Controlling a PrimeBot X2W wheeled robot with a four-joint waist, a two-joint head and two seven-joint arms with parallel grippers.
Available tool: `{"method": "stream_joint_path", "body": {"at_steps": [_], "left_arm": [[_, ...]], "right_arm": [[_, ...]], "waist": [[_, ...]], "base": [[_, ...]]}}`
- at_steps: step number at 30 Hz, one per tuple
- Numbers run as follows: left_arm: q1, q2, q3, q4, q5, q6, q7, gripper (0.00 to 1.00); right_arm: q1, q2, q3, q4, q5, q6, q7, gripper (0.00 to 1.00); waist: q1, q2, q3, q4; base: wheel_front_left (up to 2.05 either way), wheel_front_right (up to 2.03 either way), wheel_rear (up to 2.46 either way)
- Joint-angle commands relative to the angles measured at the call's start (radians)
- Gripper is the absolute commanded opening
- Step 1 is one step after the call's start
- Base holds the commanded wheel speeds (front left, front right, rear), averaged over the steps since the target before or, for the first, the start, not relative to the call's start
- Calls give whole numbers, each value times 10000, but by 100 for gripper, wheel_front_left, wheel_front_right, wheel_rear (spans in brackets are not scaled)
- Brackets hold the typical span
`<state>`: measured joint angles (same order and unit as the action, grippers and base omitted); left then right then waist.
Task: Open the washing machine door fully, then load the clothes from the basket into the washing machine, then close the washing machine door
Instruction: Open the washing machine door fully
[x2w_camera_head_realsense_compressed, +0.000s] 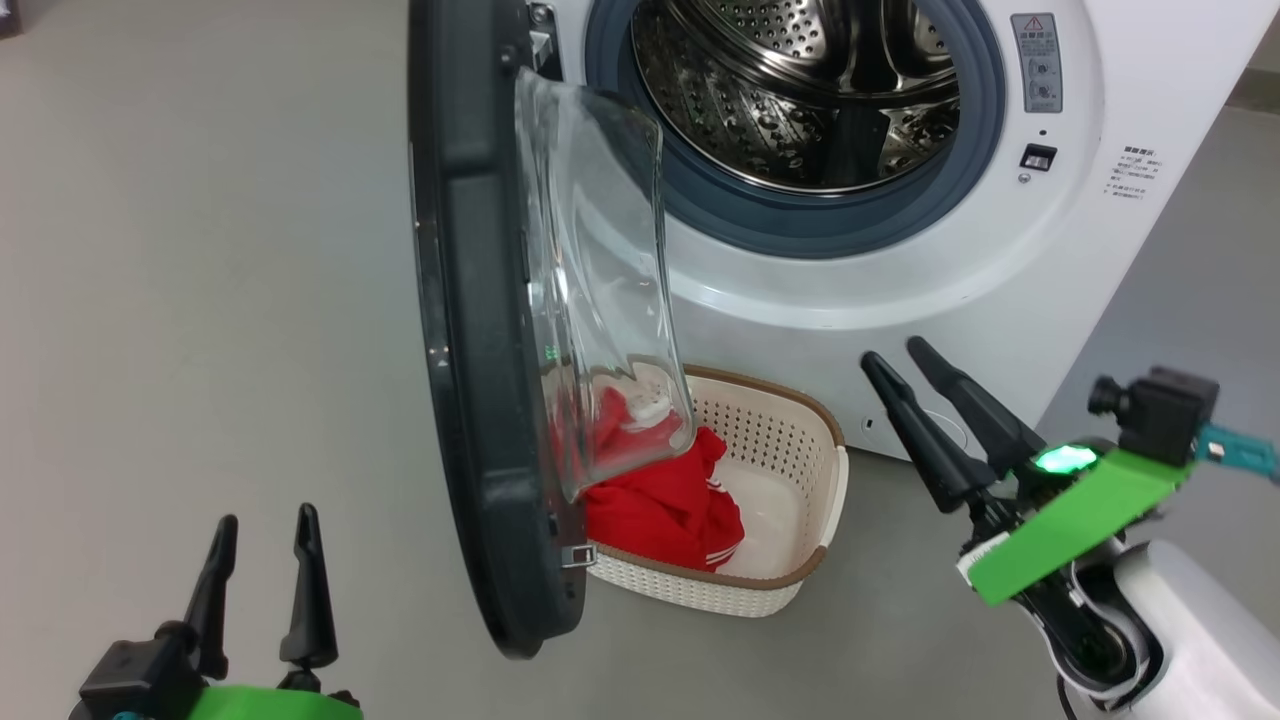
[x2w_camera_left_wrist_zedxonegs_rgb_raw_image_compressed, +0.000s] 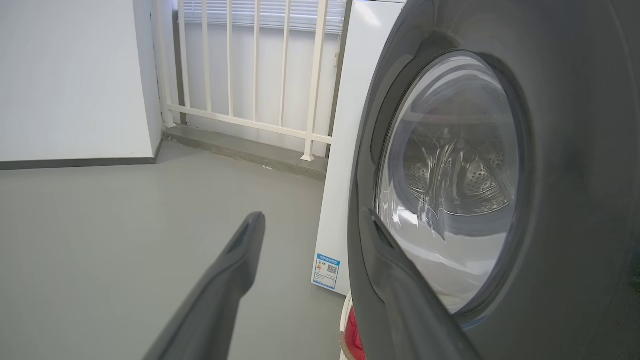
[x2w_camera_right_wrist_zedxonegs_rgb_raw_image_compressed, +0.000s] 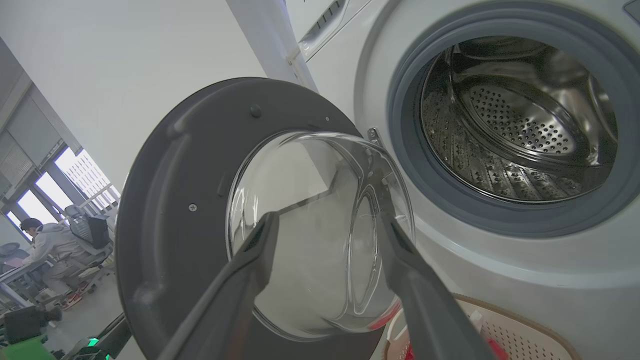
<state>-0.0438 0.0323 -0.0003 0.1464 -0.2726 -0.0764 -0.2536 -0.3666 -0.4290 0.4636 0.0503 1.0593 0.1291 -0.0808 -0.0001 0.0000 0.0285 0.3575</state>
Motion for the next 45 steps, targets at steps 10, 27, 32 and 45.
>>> {"method": "stream_joint_path", "body": {"at_steps": [10, 27, 32, 45], "left_arm": [[127, 179, 416, -299, 150, -88, -82, 100], [247, 179, 400, -286, 180, -117, -82, 100], [248, 179, 395, -260, 193, -123, -82, 100], [239, 179, 397, -250, 210, -107, -82, 100]], "right_arm": [[569, -467, 167, 829, -1600, 16, -1801, 100], [2066, 571, -1496, 338, -4149, 16, -1808, 100], [2230, 709, -1609, 421, -4402, 16, -1809, 100], [2234, 777, -1664, 496, -4601, 16, -1809, 100]], "waist": [[1, 0, -226, 66], [1, 0, -403, 32], [1, 0, -437, 19], [1, 0, -424, -28]], "base": [[0, 0, 0], [0, 0, 0], [0, 0, 0], [0, 0, 0]]}}
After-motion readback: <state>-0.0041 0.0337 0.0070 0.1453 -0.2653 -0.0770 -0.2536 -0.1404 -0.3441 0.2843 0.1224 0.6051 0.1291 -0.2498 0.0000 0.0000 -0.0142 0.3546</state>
